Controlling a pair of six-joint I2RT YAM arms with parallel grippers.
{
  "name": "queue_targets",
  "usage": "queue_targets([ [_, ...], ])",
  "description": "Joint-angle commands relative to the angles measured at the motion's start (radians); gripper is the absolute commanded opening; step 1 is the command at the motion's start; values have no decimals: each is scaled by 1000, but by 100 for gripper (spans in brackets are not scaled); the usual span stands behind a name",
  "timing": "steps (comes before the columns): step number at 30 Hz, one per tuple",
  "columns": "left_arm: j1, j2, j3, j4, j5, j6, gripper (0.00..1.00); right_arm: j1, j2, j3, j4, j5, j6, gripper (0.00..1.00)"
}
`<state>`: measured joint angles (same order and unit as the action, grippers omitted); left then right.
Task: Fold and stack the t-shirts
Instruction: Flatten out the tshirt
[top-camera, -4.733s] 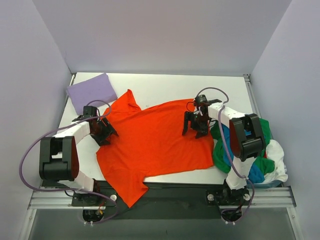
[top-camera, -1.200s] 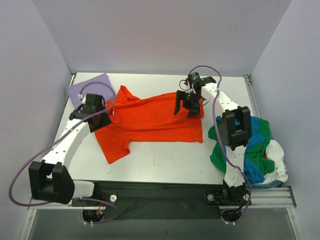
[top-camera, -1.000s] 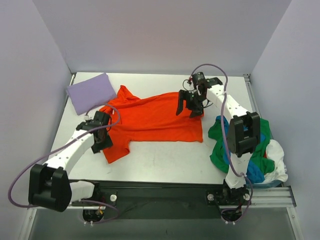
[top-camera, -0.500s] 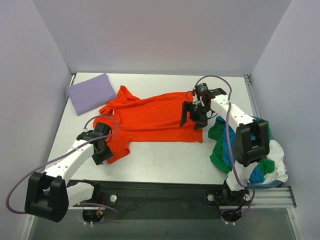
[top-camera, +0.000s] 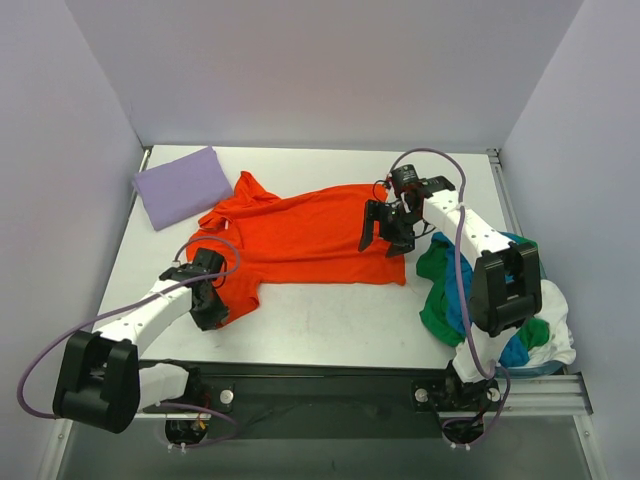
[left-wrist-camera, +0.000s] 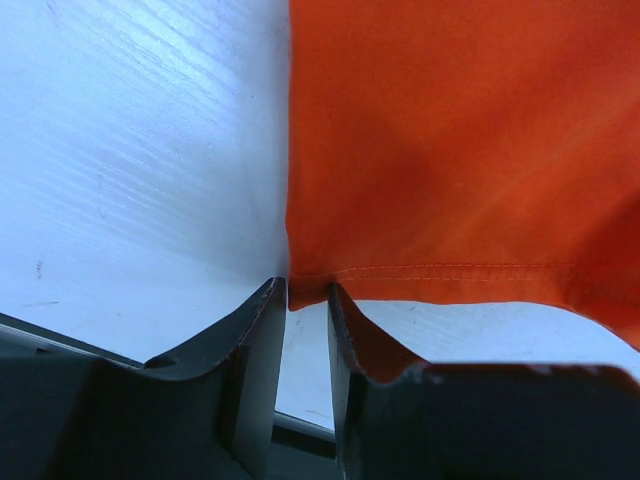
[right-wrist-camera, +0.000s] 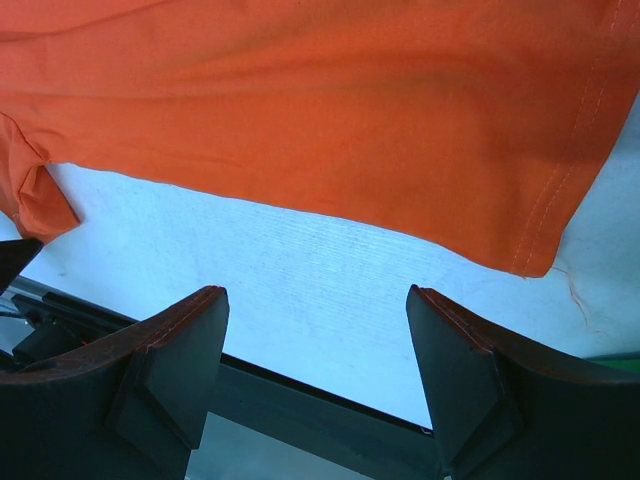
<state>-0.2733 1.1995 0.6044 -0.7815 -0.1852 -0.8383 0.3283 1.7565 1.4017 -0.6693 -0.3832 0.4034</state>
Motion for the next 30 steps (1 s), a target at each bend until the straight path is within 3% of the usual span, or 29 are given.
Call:
queue_targets([
  [1, -3, 15, -9, 33, 15, -10, 33, 3, -52, 10, -24, -5, 14, 73],
  [3, -1, 17, -15, 30, 13, -13, 30, 3, -58, 3, -24, -2, 15, 73],
  [10, 32, 14, 1, 28, 12, 1, 0, 3, -94, -58, -26, 24, 8, 73],
  [17, 228, -77, 12, 36, 66, 59, 0, 3, -152, -210, -23, 121, -8, 73],
  [21, 267, -110, 17, 30, 73, 71, 0, -9, -181, -282, -13, 210, -8, 72],
  [25, 306, -118, 15, 33, 79, 74, 0, -47, -173, -326, 7, 239, 5, 60],
  [30, 318, -114, 12, 45, 93, 84, 0, -80, -134, -339, 40, 267, 15, 54],
])
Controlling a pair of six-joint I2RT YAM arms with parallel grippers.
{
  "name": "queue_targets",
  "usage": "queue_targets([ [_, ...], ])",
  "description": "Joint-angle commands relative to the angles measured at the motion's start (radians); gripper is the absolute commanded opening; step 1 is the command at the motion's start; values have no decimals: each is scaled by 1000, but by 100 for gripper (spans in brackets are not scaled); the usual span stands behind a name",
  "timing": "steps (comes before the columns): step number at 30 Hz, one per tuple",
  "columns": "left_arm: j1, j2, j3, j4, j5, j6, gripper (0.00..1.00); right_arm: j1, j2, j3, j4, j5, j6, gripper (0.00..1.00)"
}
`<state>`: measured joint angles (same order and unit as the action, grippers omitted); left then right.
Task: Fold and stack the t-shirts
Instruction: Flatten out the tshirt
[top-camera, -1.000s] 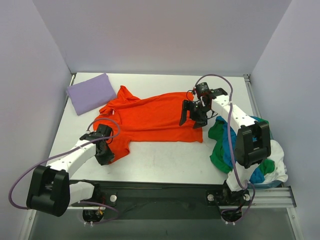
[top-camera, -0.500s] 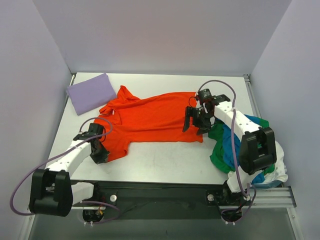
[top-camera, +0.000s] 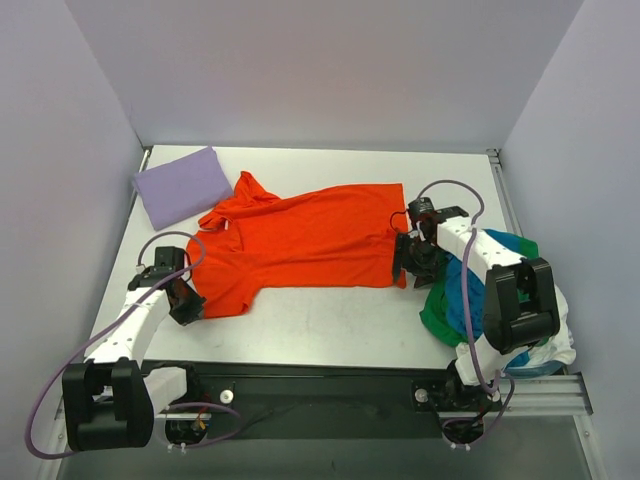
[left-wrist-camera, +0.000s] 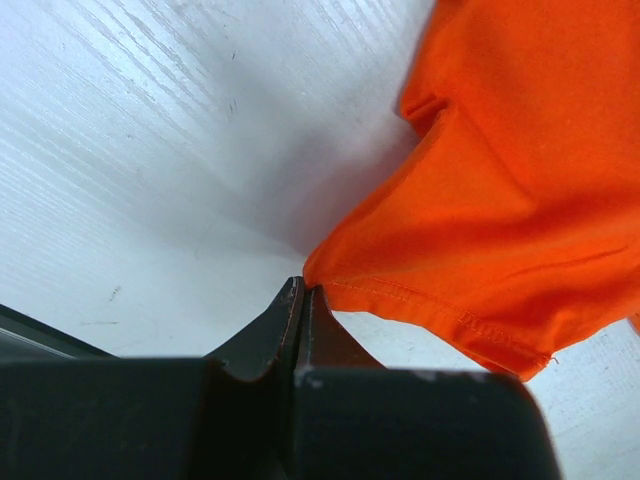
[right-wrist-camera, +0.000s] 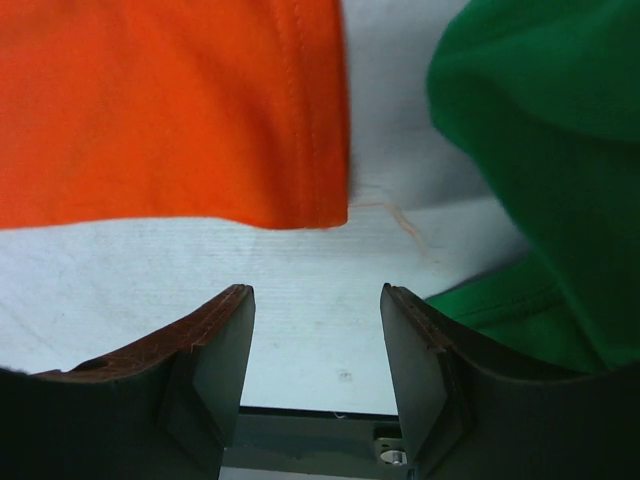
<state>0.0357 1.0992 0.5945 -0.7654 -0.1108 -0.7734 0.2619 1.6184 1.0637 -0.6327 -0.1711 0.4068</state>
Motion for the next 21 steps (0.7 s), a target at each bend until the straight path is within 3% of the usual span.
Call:
queue_targets([
  [1, 9, -13, 22, 31, 20, 20, 0, -18, 12, 2, 8, 58, 15, 53],
  [21, 10, 1, 22, 38, 31, 28, 0, -33, 150, -16, 91, 73, 7, 43],
])
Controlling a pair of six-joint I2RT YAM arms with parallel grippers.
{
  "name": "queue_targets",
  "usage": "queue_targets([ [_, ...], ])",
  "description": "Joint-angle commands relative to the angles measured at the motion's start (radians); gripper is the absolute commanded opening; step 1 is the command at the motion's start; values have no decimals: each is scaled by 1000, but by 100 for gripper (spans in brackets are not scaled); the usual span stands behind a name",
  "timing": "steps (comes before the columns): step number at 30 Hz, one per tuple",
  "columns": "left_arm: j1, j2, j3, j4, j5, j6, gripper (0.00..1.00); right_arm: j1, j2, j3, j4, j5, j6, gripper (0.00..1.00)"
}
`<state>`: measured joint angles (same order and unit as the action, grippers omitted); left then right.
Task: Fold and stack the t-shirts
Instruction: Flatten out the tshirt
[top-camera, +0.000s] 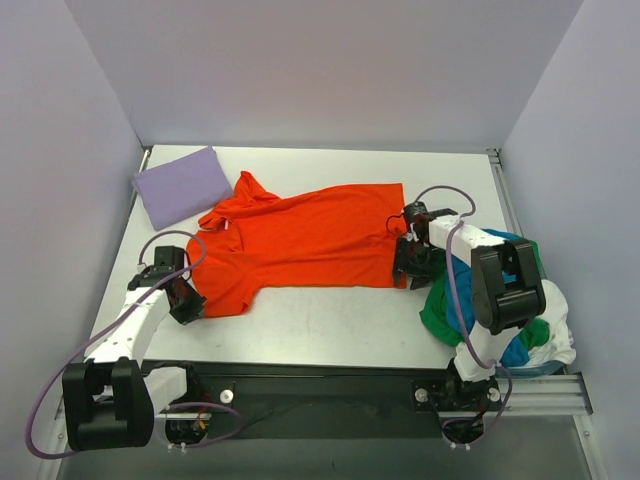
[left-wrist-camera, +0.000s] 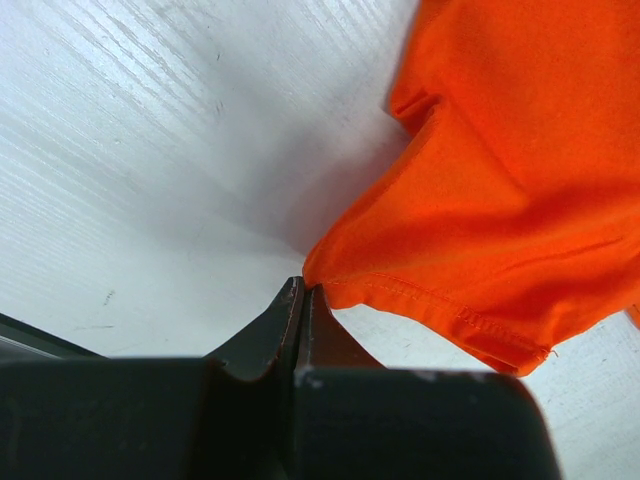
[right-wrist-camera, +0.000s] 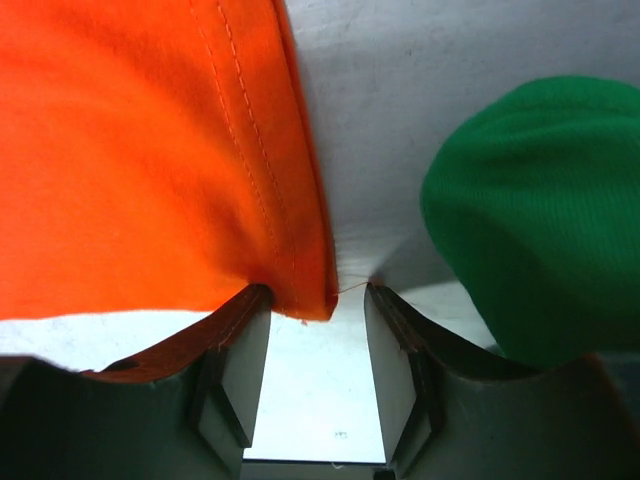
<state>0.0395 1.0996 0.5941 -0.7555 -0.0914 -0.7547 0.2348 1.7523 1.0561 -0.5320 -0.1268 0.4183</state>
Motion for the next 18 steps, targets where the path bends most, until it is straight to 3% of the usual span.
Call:
queue_targets([
  [1, 7, -1, 23, 28, 12, 9, 0, -6, 21, -8, -10, 27, -4, 42],
  [5, 7, -7, 24, 24, 10, 6, 0, -5, 41, -16, -10, 16, -6, 35],
  [8, 7, -12, 29, 16, 10, 5, 0, -6, 33, -22, -28, 12, -4, 23],
  [9, 7, -15, 33, 10, 12, 5, 0, -5, 29, -24, -36, 12, -3, 14],
  [12, 7, -38, 68, -25, 9, 2, 0, -6, 0, -21, -72, 4, 2, 4],
  [18, 7, -119, 141, -113, 12, -8, 0, -2, -73, -7, -166, -48, 17, 2],
])
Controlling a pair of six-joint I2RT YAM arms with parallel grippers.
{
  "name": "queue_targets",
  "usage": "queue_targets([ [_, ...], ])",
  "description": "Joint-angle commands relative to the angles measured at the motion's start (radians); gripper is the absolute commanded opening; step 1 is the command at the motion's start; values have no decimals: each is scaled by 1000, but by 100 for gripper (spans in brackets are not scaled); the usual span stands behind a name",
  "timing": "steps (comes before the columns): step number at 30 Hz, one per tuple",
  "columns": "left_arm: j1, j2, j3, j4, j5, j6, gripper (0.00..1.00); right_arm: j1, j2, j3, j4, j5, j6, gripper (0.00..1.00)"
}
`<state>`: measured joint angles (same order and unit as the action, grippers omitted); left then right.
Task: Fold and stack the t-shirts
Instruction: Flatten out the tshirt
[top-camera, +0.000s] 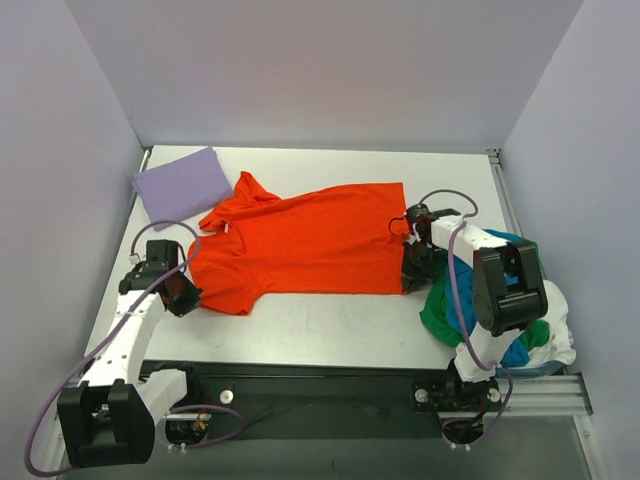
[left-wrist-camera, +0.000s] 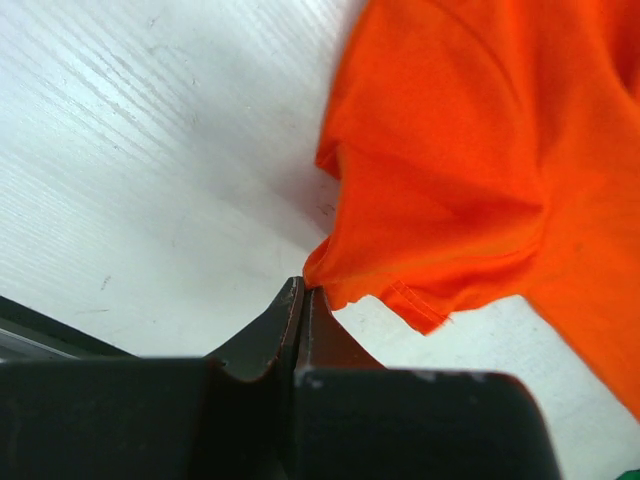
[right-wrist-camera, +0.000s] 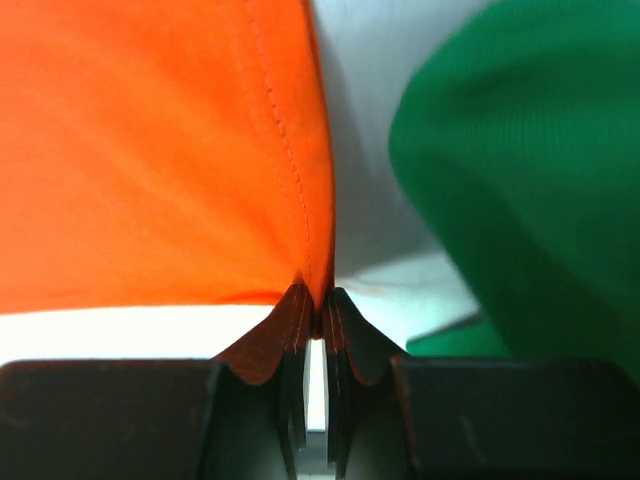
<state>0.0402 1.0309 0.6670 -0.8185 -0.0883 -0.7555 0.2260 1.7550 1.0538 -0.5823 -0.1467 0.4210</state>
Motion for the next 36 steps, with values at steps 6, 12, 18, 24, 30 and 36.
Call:
queue_targets([
  [6, 6, -123, 101, -168, 7, -7, 0, 27, -150, -23, -209, -44, 21, 2],
  [12, 3, -212, 101, -278, 12, -18, 0, 39, -229, -93, -271, -40, 27, 2],
  [18, 4, -299, 140, -401, 12, -21, 0, 49, -305, -153, -321, -40, 38, 2],
  [24, 3, -374, 204, -528, 16, -33, 0, 61, -368, -193, -372, -48, 55, 2],
  [30, 4, -445, 253, -643, 36, -42, 0, 78, -417, -227, -419, -51, 71, 2],
  [36, 4, -492, 293, -737, 24, -44, 0, 99, -448, -252, -435, -59, 90, 3],
])
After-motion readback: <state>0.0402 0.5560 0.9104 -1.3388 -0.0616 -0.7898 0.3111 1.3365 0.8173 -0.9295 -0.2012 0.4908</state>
